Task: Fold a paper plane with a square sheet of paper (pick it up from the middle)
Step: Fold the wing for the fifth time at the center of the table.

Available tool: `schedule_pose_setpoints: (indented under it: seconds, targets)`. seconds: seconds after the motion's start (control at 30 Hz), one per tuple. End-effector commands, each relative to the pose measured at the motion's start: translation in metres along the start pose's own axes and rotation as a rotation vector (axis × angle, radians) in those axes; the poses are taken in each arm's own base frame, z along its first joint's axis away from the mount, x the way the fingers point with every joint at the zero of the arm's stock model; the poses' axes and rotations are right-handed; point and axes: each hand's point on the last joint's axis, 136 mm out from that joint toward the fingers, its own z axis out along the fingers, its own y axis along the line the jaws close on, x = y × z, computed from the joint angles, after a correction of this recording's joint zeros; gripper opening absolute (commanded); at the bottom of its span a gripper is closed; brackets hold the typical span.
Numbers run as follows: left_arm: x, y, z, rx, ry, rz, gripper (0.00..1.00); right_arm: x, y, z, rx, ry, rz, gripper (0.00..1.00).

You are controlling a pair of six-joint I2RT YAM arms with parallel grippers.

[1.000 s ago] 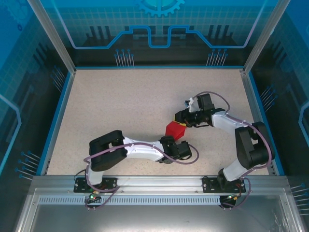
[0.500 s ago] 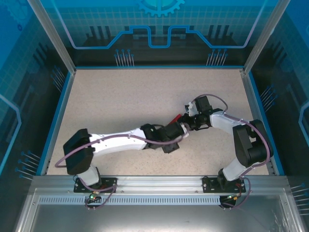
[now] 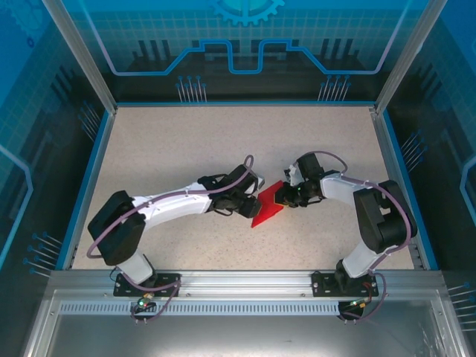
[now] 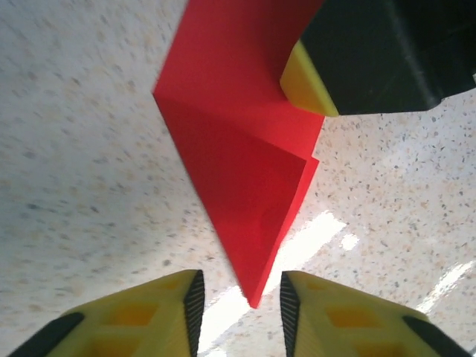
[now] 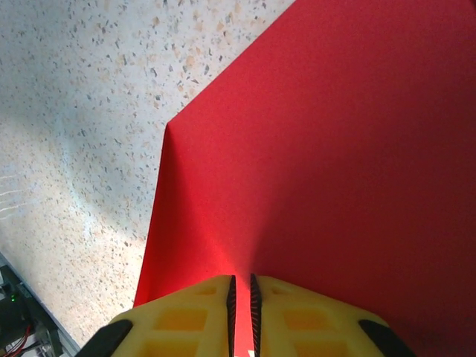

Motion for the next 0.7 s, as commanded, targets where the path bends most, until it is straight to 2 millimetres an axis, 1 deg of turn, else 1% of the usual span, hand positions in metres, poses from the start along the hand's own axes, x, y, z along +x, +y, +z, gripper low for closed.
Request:
schedule_pose_setpoints:
  seconds: [0.0,0.17,0.27,0.43,0.67]
  targets:
    - [0.001,-0.019,0.012,0.109,0.001,-0.057,0.29,0.014,-0.009,0.006,0.034,0.036,-0.013,0.15]
    - [0.007,-0.027,0.025,0.148,0.019,-0.059,0.2,0.016,-0.008,0.008,0.012,0.027,-0.02,0.13]
    - [0.013,-0.028,0.034,0.141,0.046,-0.054,0.13,0.017,-0.006,0.008,0.0,0.023,-0.02,0.13]
    - [0.024,-0.031,0.045,0.148,0.081,-0.044,0.1,0.015,0.0,0.003,-0.021,0.005,-0.032,0.12]
    - [0.031,-0.035,0.056,0.159,0.104,-0.034,0.08,0.011,0.01,-0.008,-0.039,-0.031,-0.049,0.12]
